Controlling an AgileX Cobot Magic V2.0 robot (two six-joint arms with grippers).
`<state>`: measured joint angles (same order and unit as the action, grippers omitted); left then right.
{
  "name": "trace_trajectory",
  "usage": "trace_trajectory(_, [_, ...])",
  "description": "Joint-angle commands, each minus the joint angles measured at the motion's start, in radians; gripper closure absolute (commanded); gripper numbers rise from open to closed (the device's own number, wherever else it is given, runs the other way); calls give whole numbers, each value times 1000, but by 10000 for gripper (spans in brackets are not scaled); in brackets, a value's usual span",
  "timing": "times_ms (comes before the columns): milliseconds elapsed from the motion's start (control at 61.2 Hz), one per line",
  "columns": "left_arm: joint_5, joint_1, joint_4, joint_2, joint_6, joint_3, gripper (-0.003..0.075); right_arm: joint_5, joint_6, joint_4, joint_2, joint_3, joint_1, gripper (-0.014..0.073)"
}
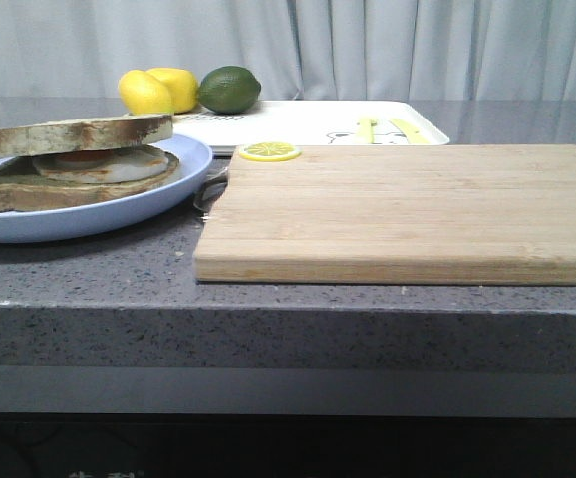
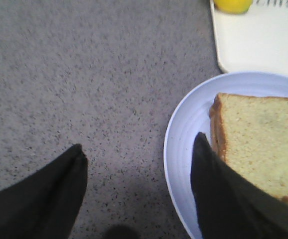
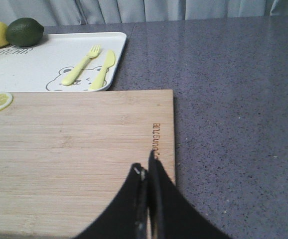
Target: Place bread and move sandwich to tray
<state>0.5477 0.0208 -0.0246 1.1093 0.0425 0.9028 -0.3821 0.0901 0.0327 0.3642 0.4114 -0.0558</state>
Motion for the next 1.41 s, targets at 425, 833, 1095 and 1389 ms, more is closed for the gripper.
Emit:
trace_trajectory(425, [175, 1, -46, 406, 3, 319, 283, 83, -3, 1, 6, 21, 3, 654])
trace_trajectory(833, [180, 29, -65, 415, 3, 319, 283, 83, -3, 1, 6, 21, 3, 654])
trace_trajectory(1095, [199, 37, -65, 456, 3, 319, 283, 83, -3, 1, 6, 21, 3, 654])
trace_trajectory(1389, [222, 37, -65, 497, 3, 319, 284, 83, -3, 1, 6, 21, 3, 654])
